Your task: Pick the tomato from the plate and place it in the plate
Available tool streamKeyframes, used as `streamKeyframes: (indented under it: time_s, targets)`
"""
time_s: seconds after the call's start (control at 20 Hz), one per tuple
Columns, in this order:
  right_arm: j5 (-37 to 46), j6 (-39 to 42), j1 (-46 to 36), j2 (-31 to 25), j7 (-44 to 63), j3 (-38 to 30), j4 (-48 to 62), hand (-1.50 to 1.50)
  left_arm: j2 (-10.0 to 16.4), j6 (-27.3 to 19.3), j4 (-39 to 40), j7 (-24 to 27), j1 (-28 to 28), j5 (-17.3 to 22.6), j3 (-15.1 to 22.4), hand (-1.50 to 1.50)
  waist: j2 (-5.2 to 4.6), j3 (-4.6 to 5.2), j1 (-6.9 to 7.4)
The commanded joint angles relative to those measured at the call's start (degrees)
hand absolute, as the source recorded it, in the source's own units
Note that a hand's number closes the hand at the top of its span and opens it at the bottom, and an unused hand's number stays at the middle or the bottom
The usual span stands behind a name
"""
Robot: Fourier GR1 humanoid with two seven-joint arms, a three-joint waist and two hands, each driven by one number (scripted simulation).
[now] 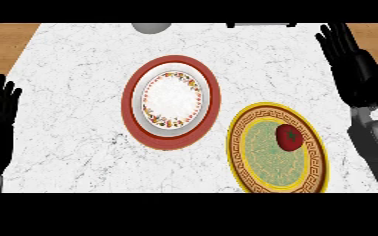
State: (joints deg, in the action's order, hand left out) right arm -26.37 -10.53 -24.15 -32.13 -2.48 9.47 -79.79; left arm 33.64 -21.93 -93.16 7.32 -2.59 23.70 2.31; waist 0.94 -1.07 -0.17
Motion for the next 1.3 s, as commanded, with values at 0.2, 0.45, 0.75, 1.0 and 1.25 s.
streamKeyframes:
  time_s: [0.2,0.45,0.75,1.0,1.25]
  targets:
    - [4.23,13.16,-3.52,10.27,-4.61,19.03,-8.21,1.5,2.9,5.99,-2.6,-1.52,8.54,-3.53,6.02,0.0,-1.32,1.0,0.93]
    - [33.43,1.15,0.31,-0.55,-2.35,29.99,-3.03,1.5,1.39,7.53,-2.04,-3.59,9.46,-2.89,8.79,0.0,-0.94,1.19,-1.83]
    - [25.28,-11.1,15.0,15.29,-19.13,25.52,-0.13,-1.5,0.4,10.05,3.63,-4.89,15.57,-3.12,8.18,0.0,-1.25,0.98,-1.24]
    - [25.46,-9.89,18.65,11.94,-25.04,20.44,-5.26,-1.5,-1.05,13.87,6.48,-4.99,16.41,-3.31,6.06,0.0,-0.95,1.07,-0.36]
    - [32.55,-9.44,16.83,0.71,-6.31,19.33,-18.46,-1.5,-1.28,11.17,1.32,-9.89,17.54,-5.41,7.14,0.0,-0.61,1.16,-0.54]
